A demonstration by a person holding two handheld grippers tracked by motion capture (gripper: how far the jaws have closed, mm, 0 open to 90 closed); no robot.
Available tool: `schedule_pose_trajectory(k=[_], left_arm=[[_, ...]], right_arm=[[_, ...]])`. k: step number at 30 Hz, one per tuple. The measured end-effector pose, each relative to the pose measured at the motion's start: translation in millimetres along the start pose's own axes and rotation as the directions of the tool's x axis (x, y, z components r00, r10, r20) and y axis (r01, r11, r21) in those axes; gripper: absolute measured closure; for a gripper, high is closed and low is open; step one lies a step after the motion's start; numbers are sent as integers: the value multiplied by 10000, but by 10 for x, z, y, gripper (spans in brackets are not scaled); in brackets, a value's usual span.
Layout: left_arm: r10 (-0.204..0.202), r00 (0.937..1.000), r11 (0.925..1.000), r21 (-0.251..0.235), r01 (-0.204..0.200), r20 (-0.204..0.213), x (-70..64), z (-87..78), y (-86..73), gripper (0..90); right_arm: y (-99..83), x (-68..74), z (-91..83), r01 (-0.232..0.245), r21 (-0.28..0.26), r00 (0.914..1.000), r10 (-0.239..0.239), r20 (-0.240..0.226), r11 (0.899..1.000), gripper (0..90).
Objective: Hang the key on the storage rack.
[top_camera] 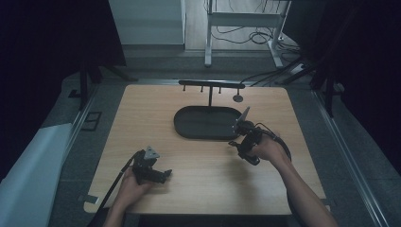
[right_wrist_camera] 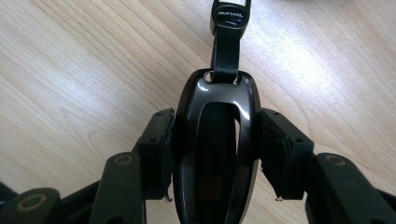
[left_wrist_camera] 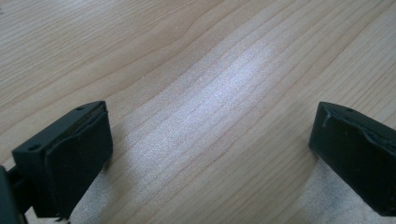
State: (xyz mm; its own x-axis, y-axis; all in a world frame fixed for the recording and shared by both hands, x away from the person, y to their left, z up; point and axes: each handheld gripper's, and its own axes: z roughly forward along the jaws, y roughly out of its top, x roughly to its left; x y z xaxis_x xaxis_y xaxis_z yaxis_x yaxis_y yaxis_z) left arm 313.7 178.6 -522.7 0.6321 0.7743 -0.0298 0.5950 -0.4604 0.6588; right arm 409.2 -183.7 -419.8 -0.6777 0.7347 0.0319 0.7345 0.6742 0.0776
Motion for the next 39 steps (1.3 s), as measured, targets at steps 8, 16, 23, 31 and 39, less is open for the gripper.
schedule_pose_trajectory(k=[8, 16, 23, 31, 39], left_arm=[[-17, 10000, 10000, -32, 17, -8, -2, 2, -1, 0], [-2, 10000, 10000, -28, 2, -8, 1, 2, 0, 0], [3, 10000, 10000, -13, -2, 9, 1, 1, 1, 0], [0, 10000, 10000, -14, 0, 10, 1, 1, 1, 0], [29, 10000, 10000, -1, -29, 6, 3, 0, 0, 0]], right_arm=[[29, -74, -281, -82, -148, 10000, 81, -24, 9999, 493], [105, -188, -586, -301, -437, 9994, 293, -173, 9986, 493], [198, -305, -798, -623, -440, 9979, 615, -193, 9971, 493], [303, -438, -988, -971, -526, 9952, 964, -152, 9939, 493], [428, -571, -1136, -1366, -707, 9903, 1344, -343, 9881, 493]])
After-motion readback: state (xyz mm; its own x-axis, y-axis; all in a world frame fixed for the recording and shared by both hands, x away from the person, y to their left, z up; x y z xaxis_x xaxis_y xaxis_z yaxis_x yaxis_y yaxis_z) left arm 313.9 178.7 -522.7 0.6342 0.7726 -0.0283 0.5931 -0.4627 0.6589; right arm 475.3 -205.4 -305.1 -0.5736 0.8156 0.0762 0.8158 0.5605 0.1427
